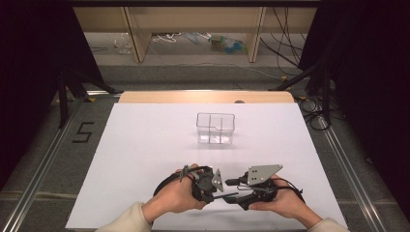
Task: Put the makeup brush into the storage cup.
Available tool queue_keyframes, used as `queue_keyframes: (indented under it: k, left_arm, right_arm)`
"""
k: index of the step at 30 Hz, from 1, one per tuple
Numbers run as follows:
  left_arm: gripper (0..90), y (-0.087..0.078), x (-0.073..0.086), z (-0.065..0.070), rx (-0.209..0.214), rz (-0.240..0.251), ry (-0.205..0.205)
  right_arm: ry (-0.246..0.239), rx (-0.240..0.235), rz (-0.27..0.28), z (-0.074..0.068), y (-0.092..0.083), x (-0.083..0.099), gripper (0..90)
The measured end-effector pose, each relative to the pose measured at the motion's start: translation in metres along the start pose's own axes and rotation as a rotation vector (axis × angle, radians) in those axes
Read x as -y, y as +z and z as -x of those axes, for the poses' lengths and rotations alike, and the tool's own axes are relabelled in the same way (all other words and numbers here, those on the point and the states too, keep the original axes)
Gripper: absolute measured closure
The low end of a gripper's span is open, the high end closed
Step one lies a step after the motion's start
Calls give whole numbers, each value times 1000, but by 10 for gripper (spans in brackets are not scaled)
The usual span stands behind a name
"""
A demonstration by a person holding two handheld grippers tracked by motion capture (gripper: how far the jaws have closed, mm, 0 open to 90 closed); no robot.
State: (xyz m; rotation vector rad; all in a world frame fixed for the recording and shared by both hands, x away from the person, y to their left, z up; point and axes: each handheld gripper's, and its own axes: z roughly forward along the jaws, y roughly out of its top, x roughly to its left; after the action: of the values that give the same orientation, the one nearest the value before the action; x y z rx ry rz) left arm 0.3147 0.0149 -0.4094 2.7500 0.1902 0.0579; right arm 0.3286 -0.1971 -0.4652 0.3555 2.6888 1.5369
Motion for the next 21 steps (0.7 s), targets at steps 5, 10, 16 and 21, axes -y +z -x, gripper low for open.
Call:
queue_keyframes:
  k: [5, 10, 16, 21]
  left_arm:
    - [835, 0, -4, 5, 2, -1, 30]
    - [836, 1, -5, 7, 1, 1, 44]
    - [836, 1, -6, 9, 0, 0, 58]
    - [835, 2, -6, 9, 14, -1, 78]
  right_arm:
    - [-17, -54, -13, -2, 4, -2, 555]
    - [-25, -91, -15, -4, 4, -3, 640]
    - [-37, -131, -18, -6, 4, -3, 744]
    - [-65, -145, -12, -8, 3, -4, 829]
